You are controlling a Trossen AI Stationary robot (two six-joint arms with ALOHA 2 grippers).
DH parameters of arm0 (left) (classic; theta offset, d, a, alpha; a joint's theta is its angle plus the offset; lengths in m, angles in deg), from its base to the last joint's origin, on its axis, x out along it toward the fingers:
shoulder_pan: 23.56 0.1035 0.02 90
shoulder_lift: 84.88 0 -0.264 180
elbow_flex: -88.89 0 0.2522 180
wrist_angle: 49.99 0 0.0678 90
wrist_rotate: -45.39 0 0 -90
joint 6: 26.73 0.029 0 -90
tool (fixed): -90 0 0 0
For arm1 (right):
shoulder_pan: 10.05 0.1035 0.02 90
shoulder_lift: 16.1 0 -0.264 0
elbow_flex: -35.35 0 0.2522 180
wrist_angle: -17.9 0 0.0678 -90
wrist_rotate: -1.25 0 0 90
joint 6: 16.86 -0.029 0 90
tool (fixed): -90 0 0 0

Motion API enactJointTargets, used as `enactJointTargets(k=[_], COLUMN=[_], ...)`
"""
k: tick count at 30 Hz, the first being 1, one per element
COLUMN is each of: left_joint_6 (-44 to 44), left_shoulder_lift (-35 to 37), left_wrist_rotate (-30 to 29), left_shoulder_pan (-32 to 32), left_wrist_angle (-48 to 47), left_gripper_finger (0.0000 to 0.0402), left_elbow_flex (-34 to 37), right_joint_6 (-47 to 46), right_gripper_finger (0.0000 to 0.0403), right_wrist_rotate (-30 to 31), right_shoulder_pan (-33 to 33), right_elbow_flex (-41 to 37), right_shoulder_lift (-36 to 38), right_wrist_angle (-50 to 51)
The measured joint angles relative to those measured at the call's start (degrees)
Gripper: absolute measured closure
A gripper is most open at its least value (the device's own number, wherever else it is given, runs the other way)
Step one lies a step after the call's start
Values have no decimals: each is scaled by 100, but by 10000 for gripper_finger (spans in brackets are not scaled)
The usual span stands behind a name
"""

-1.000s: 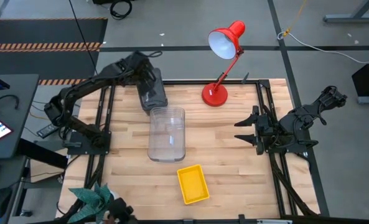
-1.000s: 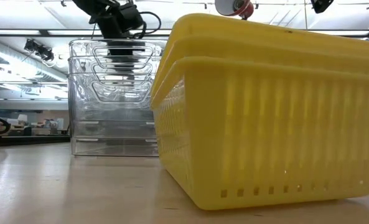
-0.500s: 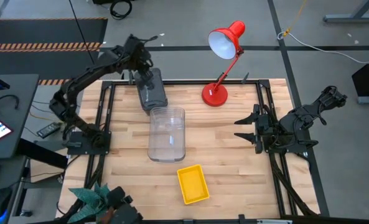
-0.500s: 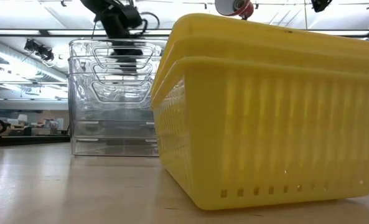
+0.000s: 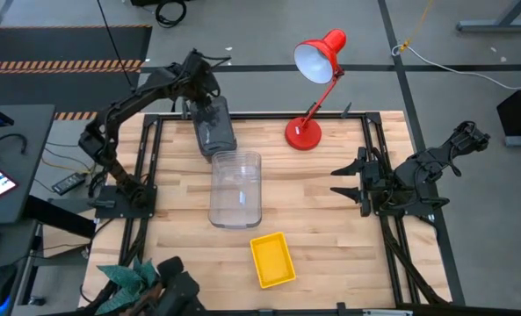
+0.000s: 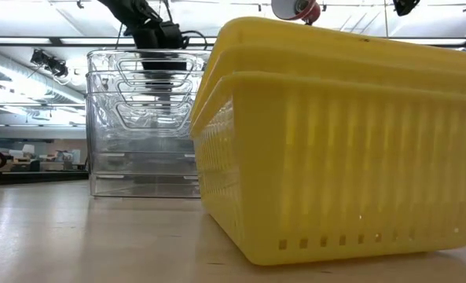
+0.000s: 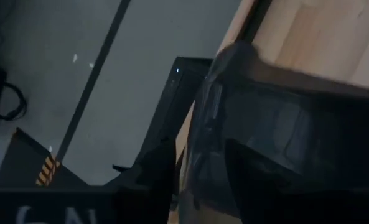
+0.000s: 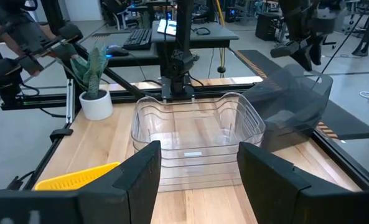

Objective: Stack baskets by color
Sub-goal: Stack the bottom black bin on the top black bin

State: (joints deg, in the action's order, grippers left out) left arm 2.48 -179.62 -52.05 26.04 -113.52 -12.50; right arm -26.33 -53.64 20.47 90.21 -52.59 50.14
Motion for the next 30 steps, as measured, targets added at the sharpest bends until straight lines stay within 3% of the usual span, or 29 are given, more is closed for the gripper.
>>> enactJointTargets(k=[8, 16, 30], left_joint_6=[-372, -172, -243], left_shoulder_lift=[-19, -95, -1175], left_wrist_rotate=[-506, -1091, -1437], left_shoulder_pan=[-53, -278, -362], left_wrist_angle=[-271, -209, -1269], left_gripper_finger=[262, 280, 296], left_elbow_flex=[-5, -35, -971], right_joint_6=[8, 22, 21], right_gripper_finger=[187, 187, 187], right_wrist_rotate=[2, 44, 42], right_shoulder_pan=[0, 0, 0], right_elbow_flex=[0, 0, 0], right_shoulder_lift=[-98, -101, -101], right_wrist_angle=[-2, -75, -87])
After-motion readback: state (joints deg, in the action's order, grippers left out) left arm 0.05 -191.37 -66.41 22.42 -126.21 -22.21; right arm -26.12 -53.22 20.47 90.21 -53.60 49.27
